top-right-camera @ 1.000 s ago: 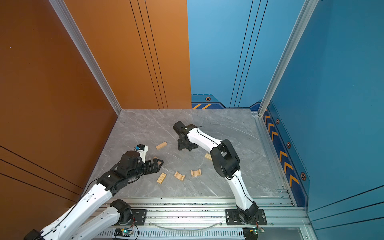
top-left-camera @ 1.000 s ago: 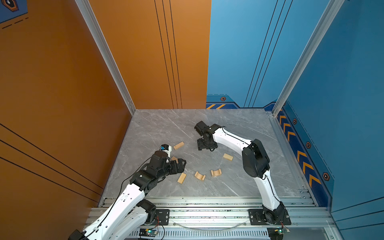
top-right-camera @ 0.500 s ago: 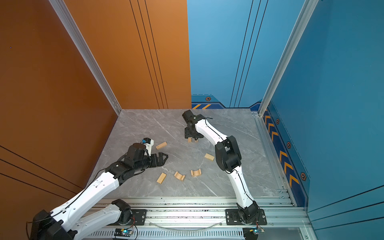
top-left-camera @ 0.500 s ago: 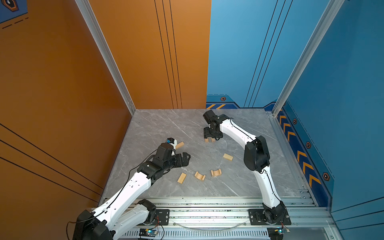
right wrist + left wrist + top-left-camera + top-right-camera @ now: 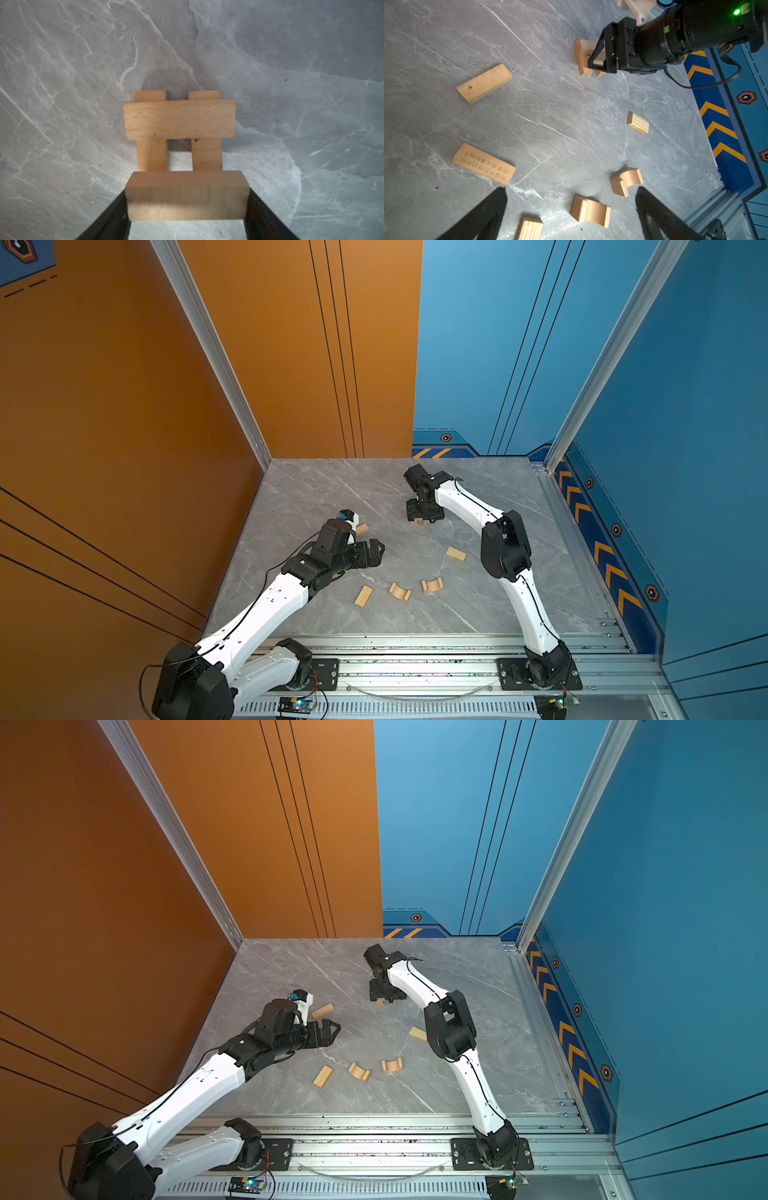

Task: Build the wood block tower
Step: 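Lift the bar with the right gripper toward the structure while the left arm reaches, then lower the held bar onto the flat block atop the standing bars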

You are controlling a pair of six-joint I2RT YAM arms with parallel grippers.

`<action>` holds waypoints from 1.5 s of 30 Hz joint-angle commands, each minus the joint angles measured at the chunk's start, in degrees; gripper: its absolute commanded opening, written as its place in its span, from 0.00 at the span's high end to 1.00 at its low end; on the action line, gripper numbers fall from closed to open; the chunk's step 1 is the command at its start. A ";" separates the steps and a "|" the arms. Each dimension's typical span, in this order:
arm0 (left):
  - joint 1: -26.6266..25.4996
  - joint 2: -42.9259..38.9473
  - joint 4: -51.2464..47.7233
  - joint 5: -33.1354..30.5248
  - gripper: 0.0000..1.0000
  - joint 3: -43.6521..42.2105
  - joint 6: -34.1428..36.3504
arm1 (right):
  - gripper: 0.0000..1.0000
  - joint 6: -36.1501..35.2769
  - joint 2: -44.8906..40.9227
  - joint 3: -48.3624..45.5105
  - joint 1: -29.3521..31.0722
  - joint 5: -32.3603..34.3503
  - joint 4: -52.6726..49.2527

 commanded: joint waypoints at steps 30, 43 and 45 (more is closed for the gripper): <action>0.00 -1.50 -0.52 -0.63 0.02 0.42 1.84 | 0.32 -1.47 4.55 5.77 -0.70 -1.69 -3.83; 0.33 -2.12 -0.66 -0.46 0.02 -0.08 1.82 | 0.30 -1.42 4.78 5.98 -0.38 -1.77 -4.04; 0.39 -2.21 -0.70 -0.37 0.02 -0.11 1.84 | 0.30 -1.43 4.95 6.08 -0.34 -1.85 -4.12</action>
